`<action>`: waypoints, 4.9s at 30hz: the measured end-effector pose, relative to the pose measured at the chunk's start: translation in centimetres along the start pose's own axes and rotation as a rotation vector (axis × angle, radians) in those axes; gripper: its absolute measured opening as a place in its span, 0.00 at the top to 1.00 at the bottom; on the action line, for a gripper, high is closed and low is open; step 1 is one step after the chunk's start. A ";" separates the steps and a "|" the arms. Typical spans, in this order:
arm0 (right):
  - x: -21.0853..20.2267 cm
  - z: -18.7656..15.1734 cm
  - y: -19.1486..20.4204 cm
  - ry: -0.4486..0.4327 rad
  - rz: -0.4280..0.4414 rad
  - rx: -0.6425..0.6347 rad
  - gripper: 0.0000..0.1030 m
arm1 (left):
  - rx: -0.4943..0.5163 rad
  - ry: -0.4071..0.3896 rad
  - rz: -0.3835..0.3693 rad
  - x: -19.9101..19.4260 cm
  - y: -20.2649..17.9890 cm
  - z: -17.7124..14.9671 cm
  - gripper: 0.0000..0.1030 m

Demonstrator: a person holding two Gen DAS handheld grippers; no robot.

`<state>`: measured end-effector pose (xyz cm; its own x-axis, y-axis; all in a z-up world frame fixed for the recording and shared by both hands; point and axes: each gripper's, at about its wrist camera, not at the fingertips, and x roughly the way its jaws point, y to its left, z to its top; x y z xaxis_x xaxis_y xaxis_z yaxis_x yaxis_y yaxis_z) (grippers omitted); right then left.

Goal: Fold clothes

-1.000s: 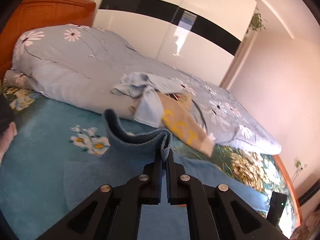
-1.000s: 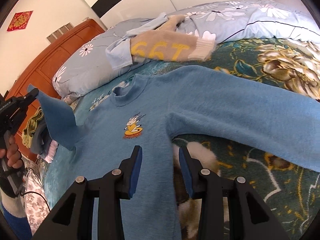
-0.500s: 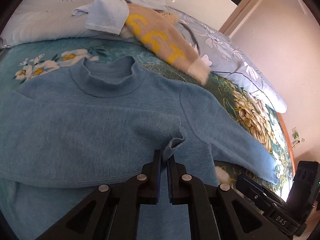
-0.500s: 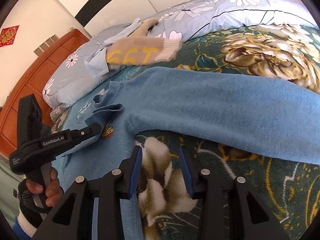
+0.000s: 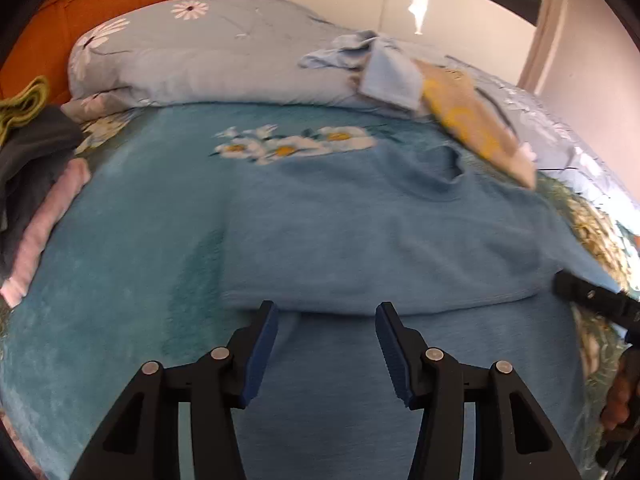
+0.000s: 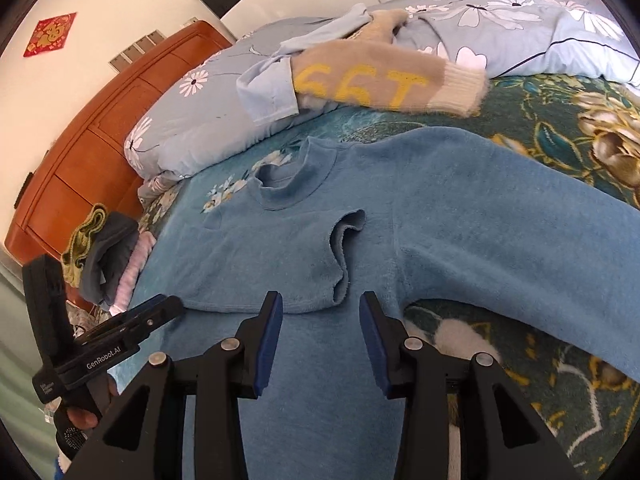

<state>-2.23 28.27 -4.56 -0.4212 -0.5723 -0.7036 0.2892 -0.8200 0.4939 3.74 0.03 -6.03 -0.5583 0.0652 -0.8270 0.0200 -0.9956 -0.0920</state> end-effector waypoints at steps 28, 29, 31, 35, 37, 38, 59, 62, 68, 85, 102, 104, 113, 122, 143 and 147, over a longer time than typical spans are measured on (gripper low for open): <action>-2.0 8.7 2.8 -0.144 -0.055 -0.108 0.98 | -0.253 -0.007 -0.069 2.8 5.4 1.0 0.47; -2.2 8.8 2.7 -0.148 -0.058 -0.109 0.98 | -0.269 -0.012 -0.067 2.8 5.7 0.9 0.47; -2.3 8.9 2.0 -0.147 -0.065 -0.101 0.98 | -0.302 -0.022 -0.064 2.8 6.4 0.8 0.47; -0.3 8.0 -0.5 -0.069 -0.105 -0.067 0.97 | -0.367 -0.043 -0.059 2.9 7.7 0.5 0.45; 0.9 7.3 -1.9 -0.026 -0.123 -0.039 0.98 | -0.382 -0.050 -0.052 2.8 8.1 0.4 0.45; 1.5 6.9 -2.6 -0.005 -0.132 -0.024 0.98 | -0.382 -0.052 -0.047 2.8 8.1 0.4 0.45; -16.9 -0.1 -14.6 -0.200 -0.506 0.239 0.69 | -0.526 -0.065 -0.047 -1.6 13.3 -2.2 0.46; -20.5 -3.2 -17.9 -0.215 -0.562 0.363 0.69 | -0.489 -0.061 -0.084 -2.2 12.0 -2.5 0.46; -21.9 -8.8 -22.1 -0.189 -0.511 0.577 0.69 | -0.424 -0.047 -0.132 -3.1 10.1 -2.3 0.46; -20.5 -2.7 -15.0 -0.301 -0.420 0.412 0.98 | -0.477 -0.068 -0.153 -5.1 12.6 -3.9 0.46; 0.4 9.8 12.2 -0.129 0.015 -0.175 0.98 | -0.492 -0.059 -0.099 -5.7 15.1 -5.1 0.46; 3.6 8.9 13.9 -0.069 0.029 -0.198 0.98 | -0.495 -0.053 -0.095 -5.6 15.2 -5.3 0.46; 12.9 3.8 17.2 0.127 0.066 -0.236 0.98 | -0.503 -0.021 -0.073 -4.8 15.7 -6.2 0.46; 15.6 1.5 18.7 0.204 0.069 -0.286 0.94 | -0.488 0.006 -0.068 -3.8 15.0 -6.3 0.46; 0.2 8.5 -1.7 -0.011 -0.076 0.002 0.60 | -0.101 0.000 -0.250 1.3 1.4 6.4 0.41; 0.4 8.3 -2.3 -0.013 -0.037 -0.006 0.60 | -0.098 0.052 -0.210 3.5 1.4 6.0 0.41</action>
<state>-10.18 29.96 -1.77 -0.4432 -0.5413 -0.7146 0.2784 -0.8408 0.4642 -3.17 -1.58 -5.73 -0.5153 0.2761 -0.8113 -0.0104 -0.9486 -0.3162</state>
